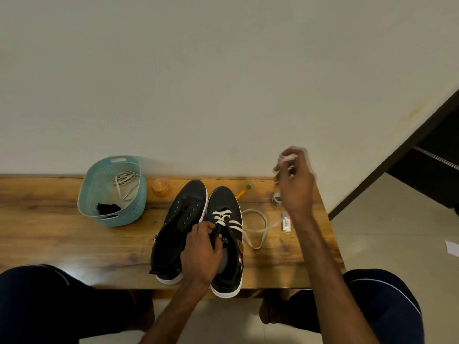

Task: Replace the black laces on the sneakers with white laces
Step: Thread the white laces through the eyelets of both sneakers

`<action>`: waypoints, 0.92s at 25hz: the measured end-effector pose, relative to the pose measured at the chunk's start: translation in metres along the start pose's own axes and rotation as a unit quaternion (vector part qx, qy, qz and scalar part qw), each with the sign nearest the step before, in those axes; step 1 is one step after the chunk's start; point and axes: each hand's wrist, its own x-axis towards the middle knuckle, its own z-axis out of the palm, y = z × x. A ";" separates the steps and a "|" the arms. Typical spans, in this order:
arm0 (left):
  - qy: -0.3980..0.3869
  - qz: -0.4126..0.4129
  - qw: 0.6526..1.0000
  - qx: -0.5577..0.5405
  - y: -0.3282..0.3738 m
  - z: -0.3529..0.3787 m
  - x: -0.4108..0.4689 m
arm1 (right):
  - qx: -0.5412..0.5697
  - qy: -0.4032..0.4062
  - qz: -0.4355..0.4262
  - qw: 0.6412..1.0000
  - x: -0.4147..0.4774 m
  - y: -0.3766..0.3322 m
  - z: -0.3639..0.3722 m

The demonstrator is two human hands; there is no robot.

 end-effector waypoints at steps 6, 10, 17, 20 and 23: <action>-0.001 0.010 1.000 0.015 -0.001 -0.001 -0.001 | -0.289 -0.391 0.123 0.865 -0.052 0.070 0.057; -0.002 0.010 1.000 0.007 -0.002 0.001 -0.001 | -0.351 -0.434 0.085 0.826 -0.056 0.056 0.057; -0.006 0.003 1.000 0.000 0.003 0.002 -0.003 | -0.269 -0.508 0.141 0.806 -0.014 0.017 0.001; -0.007 0.002 1.000 0.003 0.005 0.003 -0.001 | -0.178 -0.399 0.111 0.892 -0.002 -0.019 -0.013; -0.006 -0.004 1.000 0.011 0.007 0.002 0.003 | -0.051 -0.324 0.076 0.942 -0.003 -0.045 -0.011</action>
